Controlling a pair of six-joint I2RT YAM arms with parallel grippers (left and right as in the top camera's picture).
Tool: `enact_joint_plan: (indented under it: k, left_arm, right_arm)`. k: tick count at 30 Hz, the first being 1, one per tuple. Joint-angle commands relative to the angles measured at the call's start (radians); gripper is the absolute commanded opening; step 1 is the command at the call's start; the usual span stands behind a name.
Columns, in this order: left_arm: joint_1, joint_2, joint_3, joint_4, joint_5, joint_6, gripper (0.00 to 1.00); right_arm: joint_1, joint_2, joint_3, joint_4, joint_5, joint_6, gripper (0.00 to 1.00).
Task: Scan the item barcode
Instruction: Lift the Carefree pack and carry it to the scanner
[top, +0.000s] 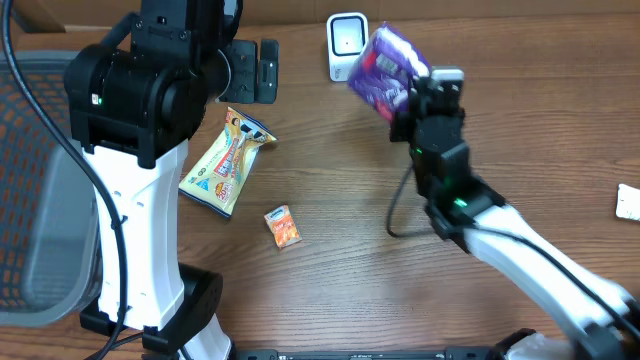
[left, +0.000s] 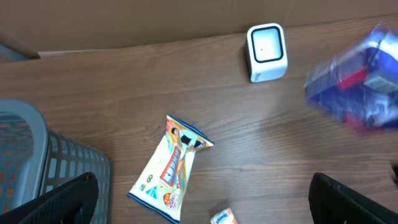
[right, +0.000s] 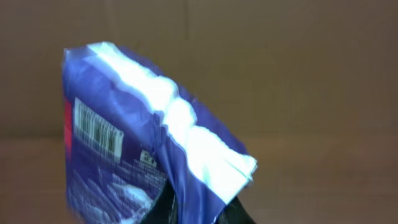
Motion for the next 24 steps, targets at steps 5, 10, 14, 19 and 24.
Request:
enact_joint_plan:
  k: [5, 10, 14, 19, 24]
  left_arm:
    - [0.004, 0.009, -0.003, 0.001, 0.007, 0.012, 1.0]
    - [0.004, 0.009, -0.003, 0.001, 0.007, 0.012, 1.0]
    - [0.004, 0.009, -0.003, 0.001, 0.007, 0.013, 1.0]
    - [0.004, 0.009, -0.003, 0.001, 0.007, 0.013, 1.0]
    - [0.004, 0.009, -0.003, 0.001, 0.007, 0.013, 1.0]
  right_arm:
    - [-0.015, 0.407, 0.102, 0.632, 0.095, -0.951, 0.04]
    - [-0.061, 0.61, 0.264, 0.763, 0.006, -1.176, 0.04]
    - [-0.085, 0.689, 0.408, 0.774, -0.048, -1.225, 0.04]
    - [-0.101, 0.737, 0.544, 0.634, -0.177, -1.274, 0.04]
    - [-0.117, 0.786, 0.594, 0.575, -0.293, -1.39, 0.04]
